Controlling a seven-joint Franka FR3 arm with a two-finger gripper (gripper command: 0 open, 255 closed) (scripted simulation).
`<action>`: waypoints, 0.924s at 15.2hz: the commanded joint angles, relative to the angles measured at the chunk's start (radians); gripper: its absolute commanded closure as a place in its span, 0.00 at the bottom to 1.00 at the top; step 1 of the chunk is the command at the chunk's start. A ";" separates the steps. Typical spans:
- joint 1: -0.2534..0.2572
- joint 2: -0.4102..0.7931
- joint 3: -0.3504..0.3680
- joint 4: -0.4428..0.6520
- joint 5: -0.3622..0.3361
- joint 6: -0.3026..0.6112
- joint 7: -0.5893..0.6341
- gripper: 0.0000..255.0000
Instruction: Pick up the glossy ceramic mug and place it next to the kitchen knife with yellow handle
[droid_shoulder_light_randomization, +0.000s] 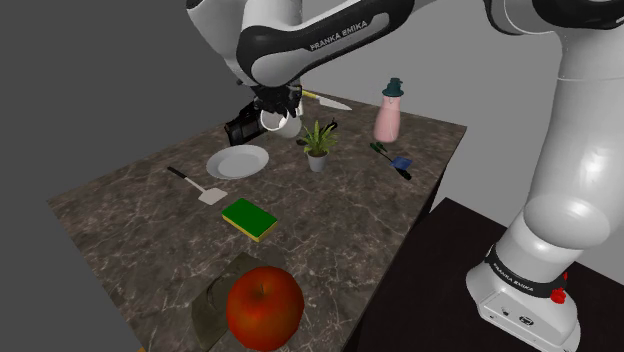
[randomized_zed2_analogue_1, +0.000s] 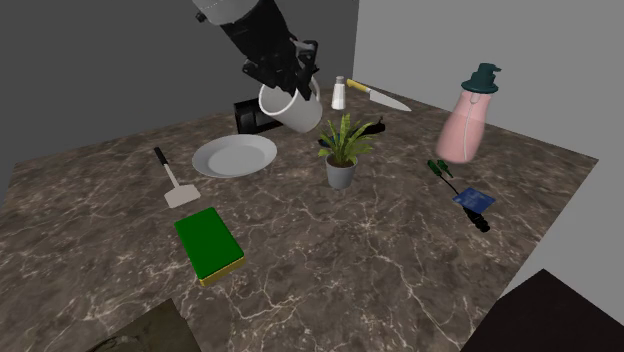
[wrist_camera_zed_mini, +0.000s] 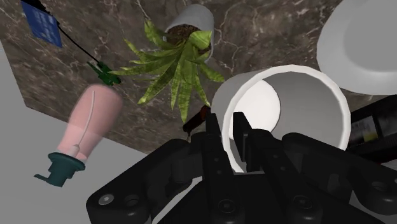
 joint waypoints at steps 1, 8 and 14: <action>-0.034 -0.024 -0.009 -0.026 0.006 0.030 -0.028 1.00; -0.174 -0.114 -0.063 -0.135 0.028 0.178 -0.155 1.00; -0.270 -0.144 -0.121 -0.176 0.029 0.286 -0.264 1.00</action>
